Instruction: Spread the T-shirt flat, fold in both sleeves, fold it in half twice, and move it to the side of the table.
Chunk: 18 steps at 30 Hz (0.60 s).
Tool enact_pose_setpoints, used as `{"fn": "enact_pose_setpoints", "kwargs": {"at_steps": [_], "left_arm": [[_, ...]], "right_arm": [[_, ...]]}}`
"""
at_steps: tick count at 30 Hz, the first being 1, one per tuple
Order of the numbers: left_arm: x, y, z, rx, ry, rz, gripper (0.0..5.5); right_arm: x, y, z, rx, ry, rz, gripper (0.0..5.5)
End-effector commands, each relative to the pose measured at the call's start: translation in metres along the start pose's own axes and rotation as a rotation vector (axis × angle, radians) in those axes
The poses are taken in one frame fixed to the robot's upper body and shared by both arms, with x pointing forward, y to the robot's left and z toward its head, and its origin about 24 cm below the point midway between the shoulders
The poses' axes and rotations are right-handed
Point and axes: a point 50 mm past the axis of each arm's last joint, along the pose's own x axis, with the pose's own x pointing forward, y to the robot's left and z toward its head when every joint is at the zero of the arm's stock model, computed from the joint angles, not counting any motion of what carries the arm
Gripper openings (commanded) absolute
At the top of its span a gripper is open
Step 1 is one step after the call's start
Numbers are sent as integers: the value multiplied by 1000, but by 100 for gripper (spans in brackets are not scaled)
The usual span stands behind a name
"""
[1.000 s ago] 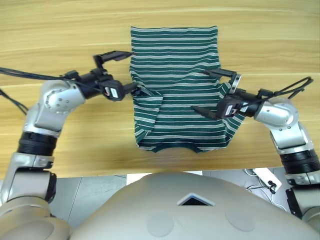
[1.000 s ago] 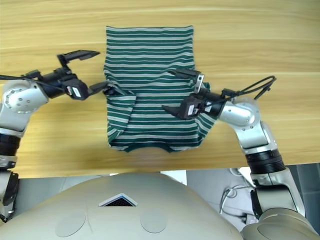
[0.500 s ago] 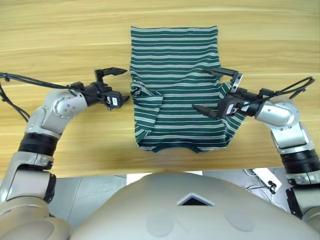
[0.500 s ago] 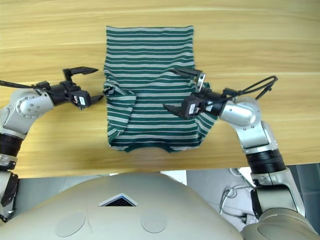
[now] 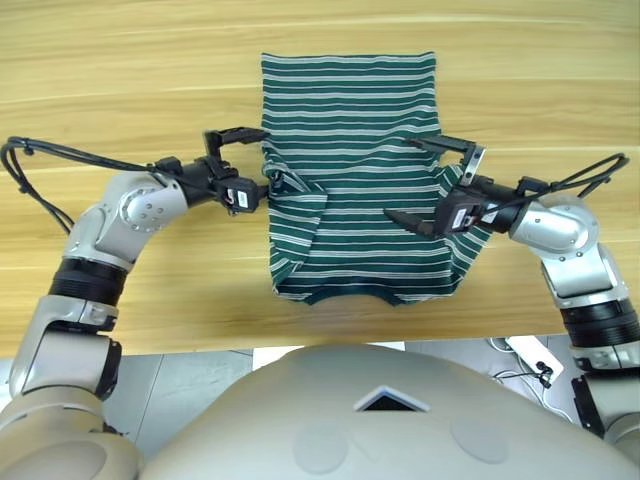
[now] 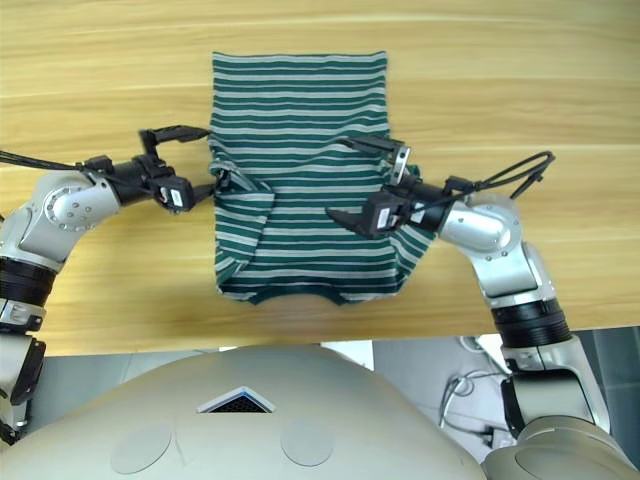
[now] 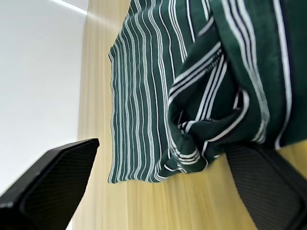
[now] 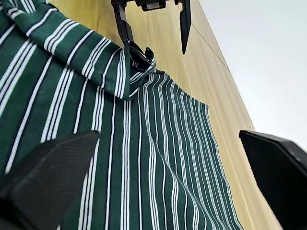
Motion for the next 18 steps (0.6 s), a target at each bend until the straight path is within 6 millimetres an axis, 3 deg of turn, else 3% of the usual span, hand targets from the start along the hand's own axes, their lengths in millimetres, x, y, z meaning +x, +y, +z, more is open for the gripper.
{"fn": "enact_pose_setpoints", "kwargs": {"at_steps": [1,6,18], "left_arm": [[5,6,2,10,-11,24,477],[13,16,1,18,-15,83,477],[23,6,-1,44,1,42,477]], "right_arm": [[1,1,1,-4,2,9,540],[1,2,1,0,1,9,540],[1,3,2,4,0,5,540]]}}
